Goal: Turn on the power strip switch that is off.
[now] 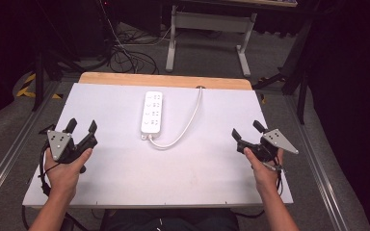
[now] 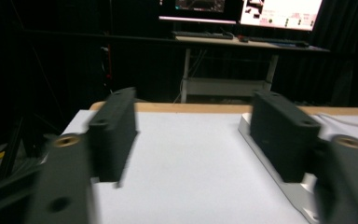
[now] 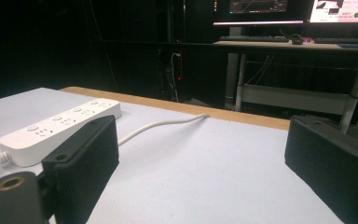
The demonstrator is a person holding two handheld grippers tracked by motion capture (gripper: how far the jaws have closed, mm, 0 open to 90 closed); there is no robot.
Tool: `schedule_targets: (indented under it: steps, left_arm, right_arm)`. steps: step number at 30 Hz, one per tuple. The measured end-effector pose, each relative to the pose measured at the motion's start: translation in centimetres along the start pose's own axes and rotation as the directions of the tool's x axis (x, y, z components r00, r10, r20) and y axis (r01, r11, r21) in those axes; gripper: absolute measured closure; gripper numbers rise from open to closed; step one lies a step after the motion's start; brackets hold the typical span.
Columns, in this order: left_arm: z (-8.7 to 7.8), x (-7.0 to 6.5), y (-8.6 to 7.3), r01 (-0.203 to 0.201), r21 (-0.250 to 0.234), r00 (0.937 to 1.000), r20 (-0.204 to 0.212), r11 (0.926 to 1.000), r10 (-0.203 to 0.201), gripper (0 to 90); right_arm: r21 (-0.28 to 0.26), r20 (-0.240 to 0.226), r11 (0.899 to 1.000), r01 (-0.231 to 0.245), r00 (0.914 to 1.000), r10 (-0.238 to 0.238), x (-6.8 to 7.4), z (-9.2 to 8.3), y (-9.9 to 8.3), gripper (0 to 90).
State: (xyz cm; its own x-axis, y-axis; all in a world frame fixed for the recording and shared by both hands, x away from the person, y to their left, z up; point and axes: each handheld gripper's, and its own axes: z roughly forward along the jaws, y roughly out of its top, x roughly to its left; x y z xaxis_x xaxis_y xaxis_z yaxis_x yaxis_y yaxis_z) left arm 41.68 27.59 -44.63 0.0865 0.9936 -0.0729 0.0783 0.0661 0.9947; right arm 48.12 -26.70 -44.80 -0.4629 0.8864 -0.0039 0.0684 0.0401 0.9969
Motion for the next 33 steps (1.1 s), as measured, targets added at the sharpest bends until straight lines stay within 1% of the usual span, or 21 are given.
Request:
schedule_targets:
  steps: [2, 3, 5, 6, 8, 9, 11, 13, 17, 18, 21, 25, 26, 28, 29, 31, 33]
  left_arm:
    - [-0.1, 0.1, 0.1, -0.007, -0.003, 1.0, 0.002, 1.0, 0.007, 50.7]
    - [-0.2, 0.2, 0.1, -0.012, -0.008, 0.9999, 0.004, 0.9999, 0.012, 56.1]
    - [-0.3, 0.4, 0.2, -0.021, -0.002, 0.9998, 0.004, 0.9998, 0.021, 66.4]
    - [-0.3, 0.5, 0.2, -0.022, 0.001, 0.9997, 0.009, 0.9998, 0.022, 71.6]
    - [-0.4, 0.8, 0.3, -0.019, 0.006, 0.9993, 0.033, 0.9998, 0.019, 79.1]
    - [-0.5, 0.8, 0.4, -0.01, 0.008, 0.9989, 0.047, 0.9999, 0.01, 83.0]
    - [-0.6, 0.9, 0.6, -0.009, 0.018, 0.9984, 0.055, 0.9998, 0.008, 89.1]
    - [-0.7, 0.9, 0.8, -0.014, 0.014, 0.9979, 0.064, 0.9998, 0.013, 90.0]
    - [-0.8, 0.9, 1.1, -0.025, 0.025, 0.9958, 0.089, 0.9994, 0.022, 90.0]
    - [-0.8, 0.9, 1.2, -0.03, 0.025, 0.9954, 0.092, 0.9992, 0.028, 90.0]
    - [-0.6, 0.9, 1.5, -0.027, 0.021, 0.9952, 0.095, 0.9994, 0.025, 90.0]
    - [-0.3, 0.6, 2.1, -0.044, 0.009, 0.9942, 0.098, 0.999, 0.043, 90.0]
    - [-0.1, 0.4, 2.3, -0.05, 0.008, 0.9933, 0.105, 0.9987, 0.049, 90.0]
    - [0.1, 0.0, 2.6, -0.084, 0.01, 0.9902, 0.113, 0.9965, 0.082, 90.0]
    - [0.2, -0.1, 2.8, -0.091, 0.013, 0.9888, 0.12, 0.9958, 0.089, 90.0]
    - [0.5, -0.4, 3.1, -0.08, 0.025, 0.9875, 0.138, 0.9964, 0.076, 90.0]
    - [0.8, -0.6, 3.5, -0.092, 0.042, 0.9841, 0.156, 0.9948, 0.085, 90.0]
  right_arm:
    - [-0.003, 0.0, 1.0, 0.0, 1.0, 0.0, 0.0, 0.0, 0.0, 10.1]
    - [-0.001, 0.001, 1.0, 0.003, 1.0, -0.003, 0.0, 0.0, 0.0, 10.1]
    - [0.0, 0.002, 1.0, 0.001, 1.0, -0.001, 0.0, 0.0, 0.0, 10.1]
    - [-0.001, 0.001, 1.0, 0.0, 1.0, 0.0, 0.0, 0.0, 0.0, 10.2]
    - [-0.002, -0.001, 1.0, -0.001, 1.0, 0.001, 0.0, 0.0, 0.0, 10.2]
    - [-0.002, -0.002, 1.0, -0.001, 1.0, 0.001, 0.0, 0.0, 0.0, 10.2]
    - [-0.002, -0.004, 1.0, 0.001, 1.0, -0.001, 0.0, 0.0, 0.0, 10.2]
    - [-0.002, -0.003, 1.0, 0.0, 1.0, 0.0, 0.1, 0.0, 0.0, 10.2]
    - [-0.001, -0.008, 1.0, 0.0, 1.0, 0.0, 0.1, 0.1, 0.0, 10.2]
    - [-0.002, -0.008, 1.0, 0.0, 1.0, 0.0, 0.1, 0.1, 0.0, 10.2]
    - [-0.002, -0.006, 1.0, 0.003, 1.0, -0.003, 0.1, 0.1, 0.0, 10.2]
    - [0.001, -0.006, 1.0, 0.001, 1.0, -0.001, 0.1, 0.1, 0.0, 10.2]
    - [0.0, -0.006, 1.0, 0.003, 1.0, -0.003, 0.1, 0.1, 0.0, 10.2]
    - [0.0, -0.006, 1.0, 0.008, 1.0, -0.008, 0.2, 0.1, 0.0, 10.3]
    - [0.001, -0.007, 1.0, 0.008, 0.9999, -0.008, 0.2, 0.1, 0.0, 10.3]
    - [0.002, -0.007, 1.0, 0.013, 0.9999, -0.013, 0.2, 0.2, 0.0, 10.3]
    - [0.005, -0.007, 1.0, 0.013, 0.9999, -0.013, 0.1, 0.2, 0.0, 10.3]
